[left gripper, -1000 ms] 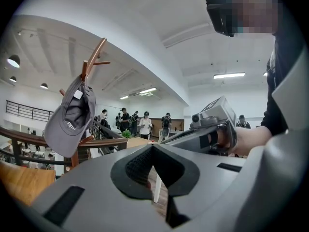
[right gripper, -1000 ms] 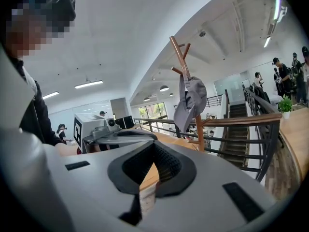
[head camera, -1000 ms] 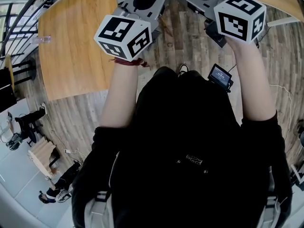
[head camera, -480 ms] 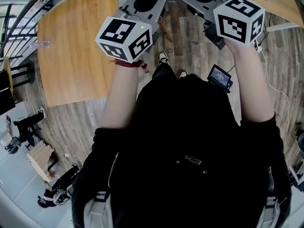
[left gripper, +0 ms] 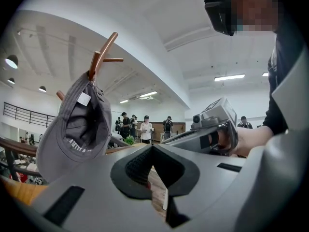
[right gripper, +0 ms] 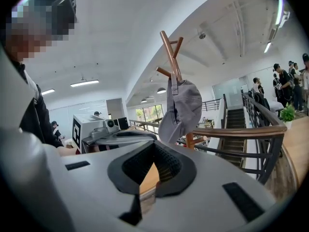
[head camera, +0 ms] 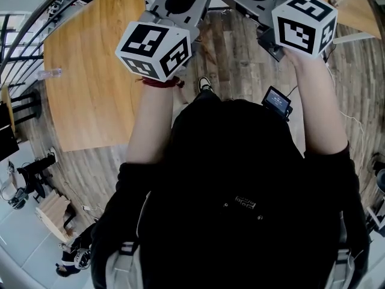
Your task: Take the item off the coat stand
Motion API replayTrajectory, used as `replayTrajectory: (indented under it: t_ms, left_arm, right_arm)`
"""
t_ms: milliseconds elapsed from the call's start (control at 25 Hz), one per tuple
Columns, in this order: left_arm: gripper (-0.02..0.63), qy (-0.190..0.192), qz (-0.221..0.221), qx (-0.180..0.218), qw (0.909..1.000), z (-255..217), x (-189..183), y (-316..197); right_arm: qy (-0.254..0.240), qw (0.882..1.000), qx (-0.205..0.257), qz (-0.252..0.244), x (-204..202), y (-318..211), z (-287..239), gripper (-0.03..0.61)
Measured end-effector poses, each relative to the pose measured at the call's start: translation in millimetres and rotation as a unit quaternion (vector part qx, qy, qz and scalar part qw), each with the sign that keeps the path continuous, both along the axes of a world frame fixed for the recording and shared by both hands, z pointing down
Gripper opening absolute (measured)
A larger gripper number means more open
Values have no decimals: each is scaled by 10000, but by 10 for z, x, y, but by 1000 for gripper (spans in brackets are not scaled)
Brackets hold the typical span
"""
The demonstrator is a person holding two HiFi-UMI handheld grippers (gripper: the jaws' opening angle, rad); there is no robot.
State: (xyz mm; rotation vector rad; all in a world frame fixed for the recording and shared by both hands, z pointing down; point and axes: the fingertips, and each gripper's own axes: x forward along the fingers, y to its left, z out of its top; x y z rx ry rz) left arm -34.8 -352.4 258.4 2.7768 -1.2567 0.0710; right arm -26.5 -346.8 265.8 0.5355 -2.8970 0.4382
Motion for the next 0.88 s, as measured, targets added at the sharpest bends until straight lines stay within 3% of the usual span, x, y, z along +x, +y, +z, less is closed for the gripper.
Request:
replayTrajectory:
  t_ms: [280,640,880]
  left_arm:
    - [-3,-64,94,173,9998,-132,-143,-306]
    - [-3,-11,333,154,9993,-100,-273,-575]
    - [-3,-71,321,335,9989,-224,-581,-619]
  right_arm:
    - [49,9998,150,114,-148,-308,-134,15]
    - [77,9997,-7,223,-278,-573,-92,15]
    - [-85,9997,160,141,-588,-623,-212,15]
